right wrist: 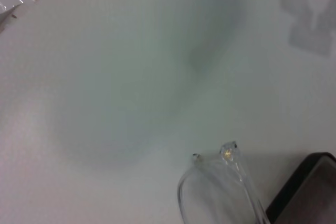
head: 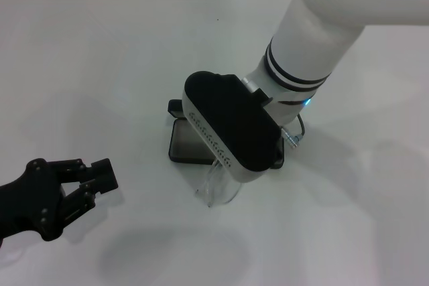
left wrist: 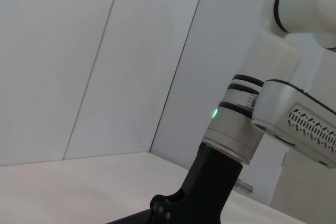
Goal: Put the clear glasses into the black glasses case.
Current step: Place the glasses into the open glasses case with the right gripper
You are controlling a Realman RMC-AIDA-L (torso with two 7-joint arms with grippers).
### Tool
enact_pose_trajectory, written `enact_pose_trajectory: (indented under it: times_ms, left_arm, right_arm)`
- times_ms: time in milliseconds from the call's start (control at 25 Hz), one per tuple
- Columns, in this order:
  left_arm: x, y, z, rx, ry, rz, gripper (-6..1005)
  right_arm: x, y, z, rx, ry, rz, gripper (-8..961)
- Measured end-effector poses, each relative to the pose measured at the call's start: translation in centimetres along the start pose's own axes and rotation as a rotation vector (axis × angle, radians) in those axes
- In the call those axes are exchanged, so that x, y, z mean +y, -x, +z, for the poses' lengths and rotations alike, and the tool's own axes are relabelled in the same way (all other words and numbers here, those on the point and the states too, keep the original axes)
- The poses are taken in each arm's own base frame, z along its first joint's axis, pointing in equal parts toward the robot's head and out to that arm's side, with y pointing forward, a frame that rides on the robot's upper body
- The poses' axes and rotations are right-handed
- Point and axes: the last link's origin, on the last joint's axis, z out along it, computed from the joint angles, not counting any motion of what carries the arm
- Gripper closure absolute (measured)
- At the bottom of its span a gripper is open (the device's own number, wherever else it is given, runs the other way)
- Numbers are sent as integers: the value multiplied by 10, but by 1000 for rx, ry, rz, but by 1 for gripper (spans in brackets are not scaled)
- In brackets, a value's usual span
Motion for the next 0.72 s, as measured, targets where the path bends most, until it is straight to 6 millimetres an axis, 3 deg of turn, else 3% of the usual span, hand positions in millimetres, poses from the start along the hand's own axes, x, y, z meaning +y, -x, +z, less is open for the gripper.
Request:
enact_pose_trajectory:
  times_ms: [720]
  left_arm:
    - [1, 1, -1, 2, -3, 0, 801]
  right_arm:
    - [3, 0, 0, 17, 15, 19, 594]
